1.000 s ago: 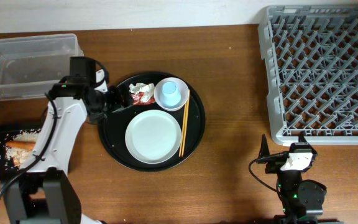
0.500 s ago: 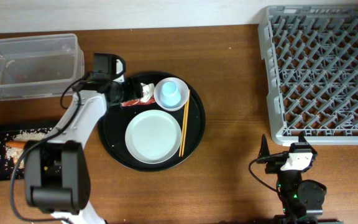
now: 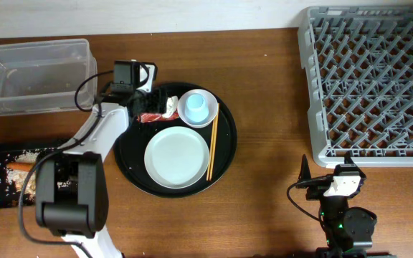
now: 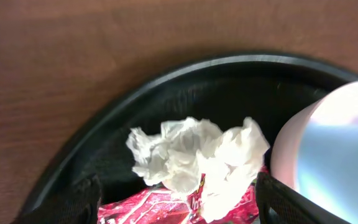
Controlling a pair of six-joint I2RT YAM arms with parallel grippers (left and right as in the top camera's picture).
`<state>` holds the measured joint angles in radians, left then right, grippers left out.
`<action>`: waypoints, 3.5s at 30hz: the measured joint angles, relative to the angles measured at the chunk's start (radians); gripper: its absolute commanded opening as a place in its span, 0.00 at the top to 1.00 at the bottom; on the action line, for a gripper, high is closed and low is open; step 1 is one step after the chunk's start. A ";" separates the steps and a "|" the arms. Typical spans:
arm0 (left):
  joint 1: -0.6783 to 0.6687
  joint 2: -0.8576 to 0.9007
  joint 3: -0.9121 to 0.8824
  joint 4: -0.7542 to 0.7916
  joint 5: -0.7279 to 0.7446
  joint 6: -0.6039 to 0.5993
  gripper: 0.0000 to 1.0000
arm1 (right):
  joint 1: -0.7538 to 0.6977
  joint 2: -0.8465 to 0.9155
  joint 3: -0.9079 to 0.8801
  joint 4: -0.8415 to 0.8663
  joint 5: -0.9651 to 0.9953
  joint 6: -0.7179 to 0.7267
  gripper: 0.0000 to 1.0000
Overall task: Sort waste into correct bins and load items into the dishwasher rack
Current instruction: 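Move the left gripper to the tissue and grasp it, then carry the tissue to the clear plastic bin and release it, then move the left gripper to the red wrapper and grasp it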
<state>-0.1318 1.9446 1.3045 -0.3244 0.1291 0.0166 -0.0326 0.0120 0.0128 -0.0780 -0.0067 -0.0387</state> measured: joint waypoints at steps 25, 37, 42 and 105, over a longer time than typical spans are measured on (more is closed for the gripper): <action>-0.090 0.100 0.000 0.068 -0.191 0.037 0.54 | 0.000 0.000 0.000 0.000 0.000 0.000 0.02; -0.090 0.100 0.000 0.099 -0.193 0.020 0.99 | 0.000 0.000 0.000 0.000 0.000 0.000 0.02; -0.090 0.094 0.000 0.097 -0.193 0.025 0.99 | 0.000 0.000 0.000 0.000 0.000 0.000 0.02; 0.287 -0.219 0.000 -0.181 0.377 -0.177 0.01 | 0.000 0.000 0.000 0.000 0.000 0.000 0.02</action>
<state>0.1555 1.7260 1.3045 -0.5053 0.5064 -0.1600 -0.0326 0.0120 0.0128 -0.0784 -0.0071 -0.0387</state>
